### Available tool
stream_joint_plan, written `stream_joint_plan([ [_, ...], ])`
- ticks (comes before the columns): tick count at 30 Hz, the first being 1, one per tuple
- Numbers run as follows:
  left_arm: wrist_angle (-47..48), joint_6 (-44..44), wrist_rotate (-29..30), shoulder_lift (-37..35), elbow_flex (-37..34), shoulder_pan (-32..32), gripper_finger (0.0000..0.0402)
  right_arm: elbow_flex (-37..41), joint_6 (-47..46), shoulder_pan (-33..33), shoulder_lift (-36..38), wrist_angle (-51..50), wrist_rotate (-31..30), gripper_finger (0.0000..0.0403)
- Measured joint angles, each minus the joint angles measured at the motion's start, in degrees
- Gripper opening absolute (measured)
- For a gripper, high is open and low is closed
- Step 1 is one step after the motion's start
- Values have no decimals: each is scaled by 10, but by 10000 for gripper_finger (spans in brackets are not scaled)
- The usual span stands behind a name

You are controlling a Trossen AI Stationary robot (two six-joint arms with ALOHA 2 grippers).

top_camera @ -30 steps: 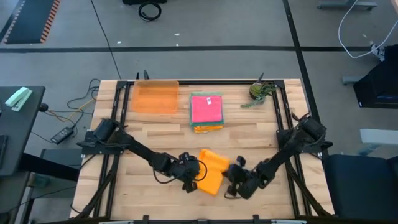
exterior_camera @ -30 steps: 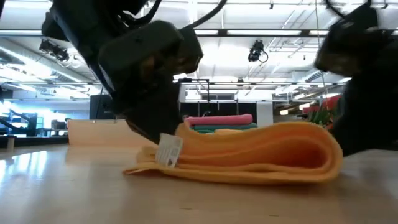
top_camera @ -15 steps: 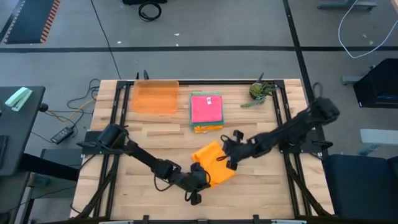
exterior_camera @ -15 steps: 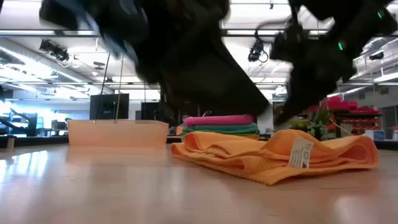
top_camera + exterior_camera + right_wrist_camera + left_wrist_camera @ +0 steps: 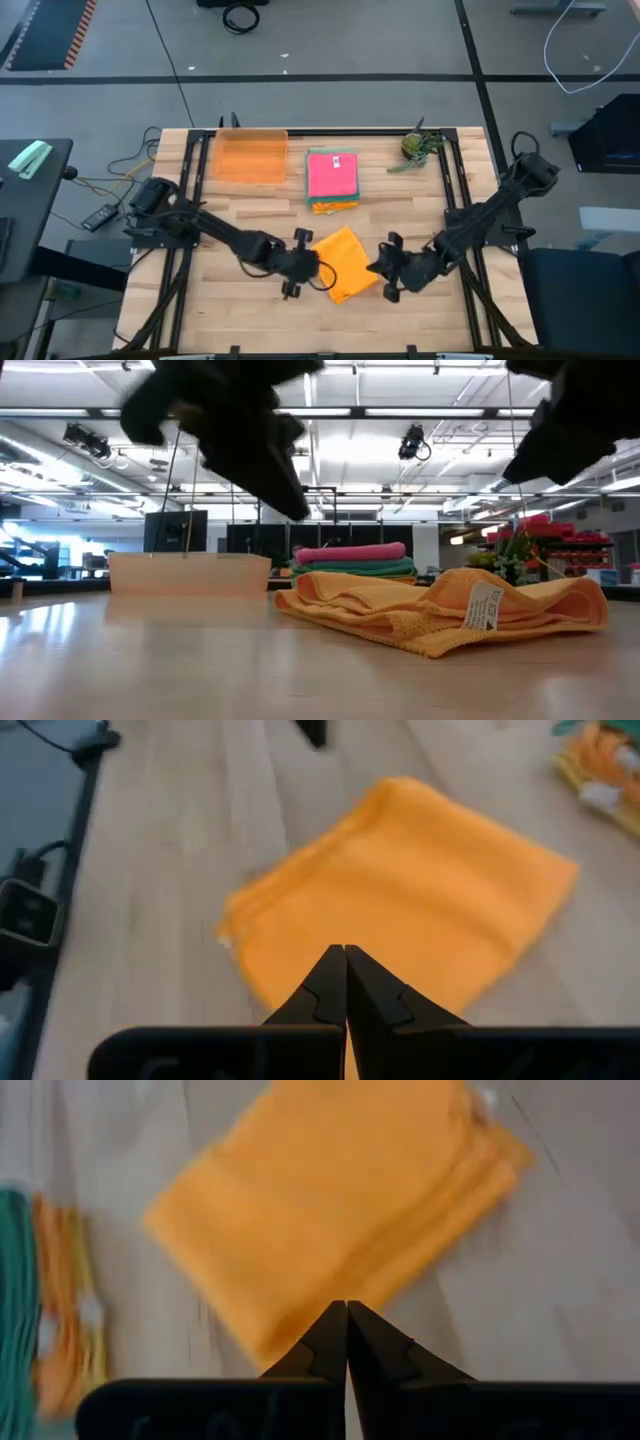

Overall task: Fold microfiber towels
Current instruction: Fold the orange towel

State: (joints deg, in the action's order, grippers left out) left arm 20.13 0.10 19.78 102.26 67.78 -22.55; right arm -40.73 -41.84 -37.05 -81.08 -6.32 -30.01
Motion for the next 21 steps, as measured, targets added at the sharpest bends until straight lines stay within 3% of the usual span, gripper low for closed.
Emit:
stream_joint_plan([
  [3, 31, 17, -22, 8, -2, 34, 23, -1, -23, -21, -32, 43, -12, 7],
  [5, 4, -10, -49, 25, -2, 63, 35, 1, -39, -42, -41, 31, -22, 7],
  [10, -8, -57, -122, 31, -3, 104, 99, -3, -69, -69, -69, 44, -52, 8],
  [17, 40, -26, -125, 22, -1, 95, 213, -7, -68, -102, -71, 40, -87, 8],
  [21, 43, -44, -122, 11, 0, 95, 248, -8, -48, -126, -69, 48, -143, 8],
])
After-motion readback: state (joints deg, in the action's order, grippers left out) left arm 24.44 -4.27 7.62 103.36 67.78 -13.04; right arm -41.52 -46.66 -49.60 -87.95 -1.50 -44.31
